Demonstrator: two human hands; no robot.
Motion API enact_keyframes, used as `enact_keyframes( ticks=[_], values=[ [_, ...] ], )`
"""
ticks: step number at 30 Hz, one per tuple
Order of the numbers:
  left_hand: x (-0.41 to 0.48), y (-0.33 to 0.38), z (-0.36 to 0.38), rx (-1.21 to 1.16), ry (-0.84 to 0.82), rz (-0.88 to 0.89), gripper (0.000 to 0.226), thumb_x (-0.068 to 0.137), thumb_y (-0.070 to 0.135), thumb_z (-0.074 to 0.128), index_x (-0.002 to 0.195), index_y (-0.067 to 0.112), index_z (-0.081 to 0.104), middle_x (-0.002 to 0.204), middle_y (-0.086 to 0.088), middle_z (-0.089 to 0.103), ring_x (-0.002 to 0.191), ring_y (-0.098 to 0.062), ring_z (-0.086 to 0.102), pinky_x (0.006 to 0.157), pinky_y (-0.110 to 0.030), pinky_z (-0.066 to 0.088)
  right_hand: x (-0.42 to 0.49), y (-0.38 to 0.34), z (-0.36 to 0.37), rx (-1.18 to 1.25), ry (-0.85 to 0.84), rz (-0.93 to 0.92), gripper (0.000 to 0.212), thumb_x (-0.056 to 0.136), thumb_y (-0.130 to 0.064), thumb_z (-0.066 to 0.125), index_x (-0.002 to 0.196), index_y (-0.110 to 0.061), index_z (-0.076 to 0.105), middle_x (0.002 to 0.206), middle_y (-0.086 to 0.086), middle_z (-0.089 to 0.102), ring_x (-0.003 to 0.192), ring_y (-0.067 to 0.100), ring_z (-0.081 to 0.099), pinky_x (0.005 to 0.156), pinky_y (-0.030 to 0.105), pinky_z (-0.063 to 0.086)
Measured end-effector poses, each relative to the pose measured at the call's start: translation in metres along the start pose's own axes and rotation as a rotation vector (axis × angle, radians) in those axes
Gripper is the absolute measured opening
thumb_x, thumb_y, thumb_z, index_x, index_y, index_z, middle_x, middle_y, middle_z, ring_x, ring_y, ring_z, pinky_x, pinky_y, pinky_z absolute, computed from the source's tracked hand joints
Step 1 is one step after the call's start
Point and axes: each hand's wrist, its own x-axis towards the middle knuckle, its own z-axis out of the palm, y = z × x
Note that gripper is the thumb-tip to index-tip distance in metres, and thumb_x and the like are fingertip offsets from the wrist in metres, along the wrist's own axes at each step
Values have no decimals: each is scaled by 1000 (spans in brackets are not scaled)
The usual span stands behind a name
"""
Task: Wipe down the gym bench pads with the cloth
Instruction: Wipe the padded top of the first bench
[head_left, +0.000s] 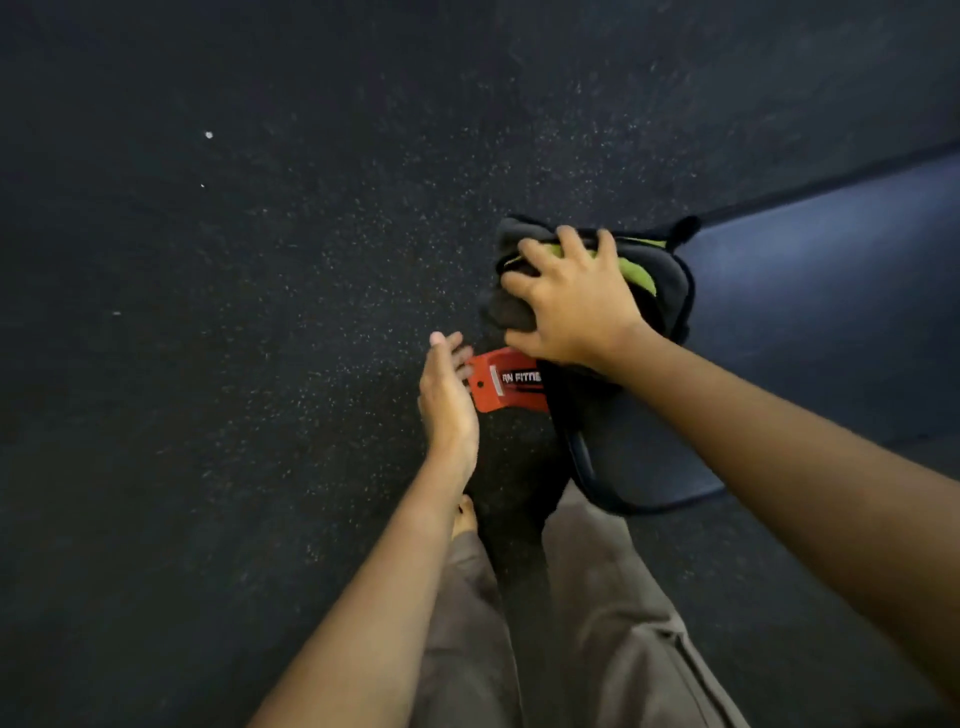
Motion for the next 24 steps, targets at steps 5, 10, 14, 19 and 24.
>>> enact_keyframes(
  ticks=[5, 10, 14, 19, 24],
  values=[
    [0, 19, 50, 372, -34, 314, 36, 100, 30, 41, 130, 14, 54, 129, 0, 54, 116, -7, 47, 94, -18, 34, 8, 58, -7, 144, -1, 133, 66, 84, -69, 44, 134, -25, 49, 140, 7, 45, 122, 37, 42, 96, 54, 34],
    [4, 24, 107, 675, -64, 548, 40, 99, 23, 46, 133, 4, 49, 135, -10, 51, 128, -21, 43, 109, -30, 29, -18, 155, 1, 175, 5, 410, 67, 85, -68, 45, 134, -23, 50, 139, 10, 47, 120, 40, 44, 100, 55, 30],
    [10, 22, 126, 842, 46, 646, 39, 96, 27, 42, 125, 6, 57, 124, -9, 59, 119, -23, 51, 109, -45, 33, -9, 147, 2, 139, -65, 482, 74, 83, -76, 35, 134, -25, 50, 142, 10, 45, 122, 41, 42, 100, 52, 28],
    [9, 15, 131, 936, 149, 744, 42, 95, 32, 33, 119, 10, 60, 117, -6, 62, 111, -21, 56, 94, -39, 41, -5, 136, 4, 131, 13, 240, 65, 87, -72, 33, 129, -26, 53, 139, 7, 47, 118, 37, 46, 94, 52, 34],
    [12, 11, 130, 948, 184, 784, 37, 96, 28, 37, 115, 7, 62, 112, -8, 64, 106, -24, 58, 90, -40, 44, -35, 168, 24, 183, 203, 497, 61, 83, -66, 42, 123, -22, 59, 135, 13, 52, 113, 42, 48, 92, 52, 34]
  ],
)
